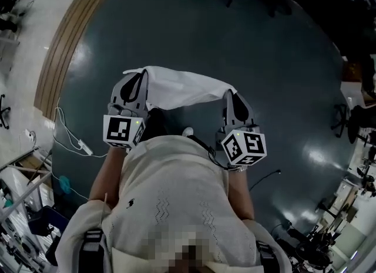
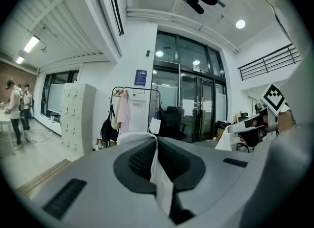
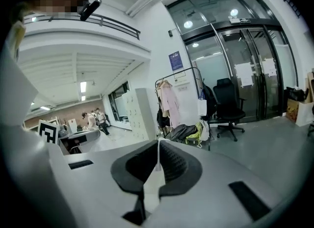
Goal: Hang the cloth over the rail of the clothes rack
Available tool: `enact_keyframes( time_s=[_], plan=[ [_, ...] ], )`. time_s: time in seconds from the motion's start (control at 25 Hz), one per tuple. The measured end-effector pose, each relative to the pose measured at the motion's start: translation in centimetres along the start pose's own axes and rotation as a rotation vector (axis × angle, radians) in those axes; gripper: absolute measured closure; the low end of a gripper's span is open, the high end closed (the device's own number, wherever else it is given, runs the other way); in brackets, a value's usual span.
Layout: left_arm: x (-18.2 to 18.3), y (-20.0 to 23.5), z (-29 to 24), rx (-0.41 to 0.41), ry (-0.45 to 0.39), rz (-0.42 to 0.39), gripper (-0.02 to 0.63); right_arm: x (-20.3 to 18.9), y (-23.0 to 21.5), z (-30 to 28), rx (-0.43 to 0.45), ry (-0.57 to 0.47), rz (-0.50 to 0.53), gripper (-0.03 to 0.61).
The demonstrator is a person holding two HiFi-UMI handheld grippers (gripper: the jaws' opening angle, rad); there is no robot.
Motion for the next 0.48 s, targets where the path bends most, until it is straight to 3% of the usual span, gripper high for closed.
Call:
enact_keyframes(
  time_s=[0.2,0.48],
  plan=[
    [2.1,7.3,-4.9,-0.022,-0.027,0.000,0.595,2.2,2.0,-6.9,-0.039,-0.021,-0.007,0.557],
    [2.6,13.5,-9.5,-0.023,-0.025,0.027,0.595,4.0,4.2,-15.5,-0.028,-0.020,-0.010,0.557]
  ],
)
Point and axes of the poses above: the fingertips, and each gripper's own axes: z backward along the fingers, y to its left, x out of its top, the point moved 5 cm from there along z, backward along the fingers, and after that the axes turned 13 degrees about x, right-handed, at the moved point
